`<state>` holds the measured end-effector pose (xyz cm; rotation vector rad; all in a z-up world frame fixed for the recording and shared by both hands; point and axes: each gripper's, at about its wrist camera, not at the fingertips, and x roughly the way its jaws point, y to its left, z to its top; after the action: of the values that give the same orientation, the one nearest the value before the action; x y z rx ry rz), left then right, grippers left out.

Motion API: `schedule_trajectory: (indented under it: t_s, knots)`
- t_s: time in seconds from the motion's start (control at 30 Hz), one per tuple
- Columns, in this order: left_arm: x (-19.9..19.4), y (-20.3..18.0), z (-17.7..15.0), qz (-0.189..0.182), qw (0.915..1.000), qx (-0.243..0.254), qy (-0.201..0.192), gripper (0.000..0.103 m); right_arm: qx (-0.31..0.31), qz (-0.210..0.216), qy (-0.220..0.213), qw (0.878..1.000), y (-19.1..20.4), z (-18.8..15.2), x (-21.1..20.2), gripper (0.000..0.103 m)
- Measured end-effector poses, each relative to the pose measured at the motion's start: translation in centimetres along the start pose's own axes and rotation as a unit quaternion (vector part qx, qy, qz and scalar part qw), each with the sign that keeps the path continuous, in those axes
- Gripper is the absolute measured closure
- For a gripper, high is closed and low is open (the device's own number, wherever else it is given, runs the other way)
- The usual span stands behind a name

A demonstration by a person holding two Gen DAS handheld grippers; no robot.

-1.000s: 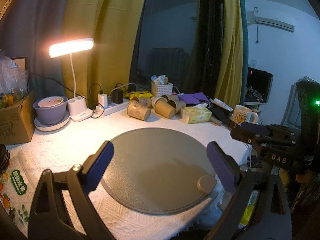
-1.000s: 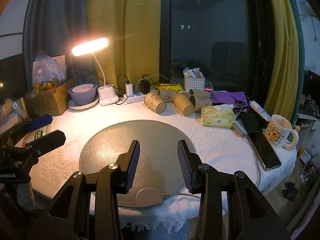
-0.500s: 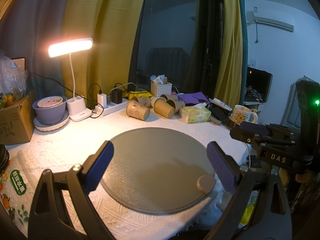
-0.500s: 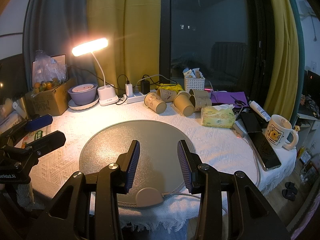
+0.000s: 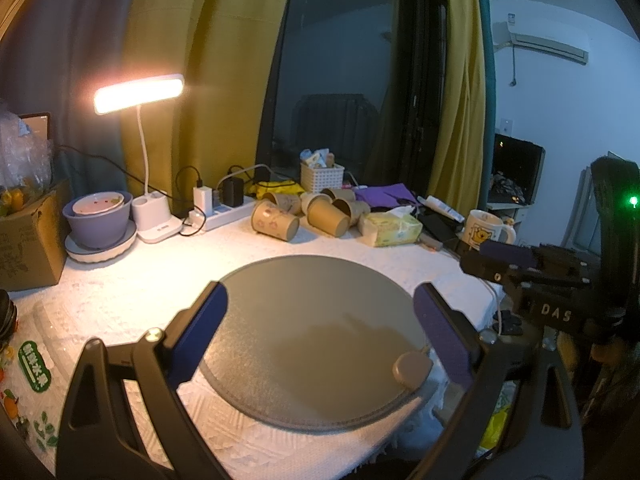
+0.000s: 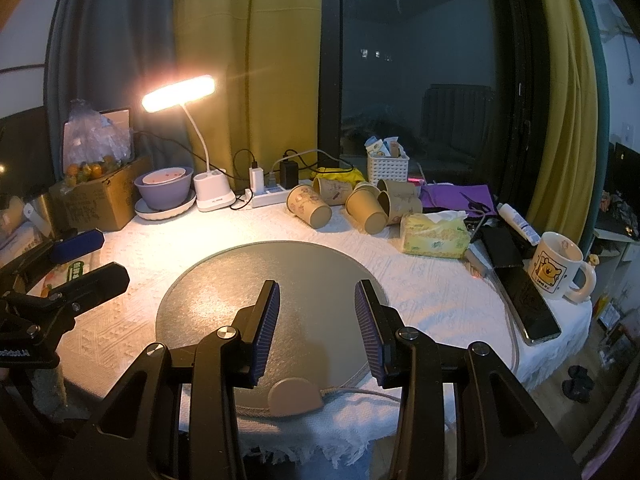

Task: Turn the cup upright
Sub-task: 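Move the left tool toward the cluster of tan paper cups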

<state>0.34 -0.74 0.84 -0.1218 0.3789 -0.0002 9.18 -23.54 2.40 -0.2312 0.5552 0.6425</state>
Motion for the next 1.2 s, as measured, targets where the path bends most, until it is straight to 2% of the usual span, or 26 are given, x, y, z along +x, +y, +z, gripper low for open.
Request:
schedule_trajectory:
  t_s: [0.37,0.77,1.2]
  knots:
    - [3.6,0.1,1.3,-0.001,0.9995,-0.008,0.03,0.008,0.004,-0.008,0.014,1.0,-2.1,1.4,3.1,0.062]
    - [11.2,2.0,4.2,0.01,0.9966,-0.028,0.077,0.008,0.012,-0.005,0.035,0.999,-4.6,3.7,8.4,0.062]
    - [19.7,3.3,6.8,-0.001,0.9924,-0.046,0.114,0.008,0.01,-0.006,0.056,0.998,-8.1,7.3,15.8,0.062]
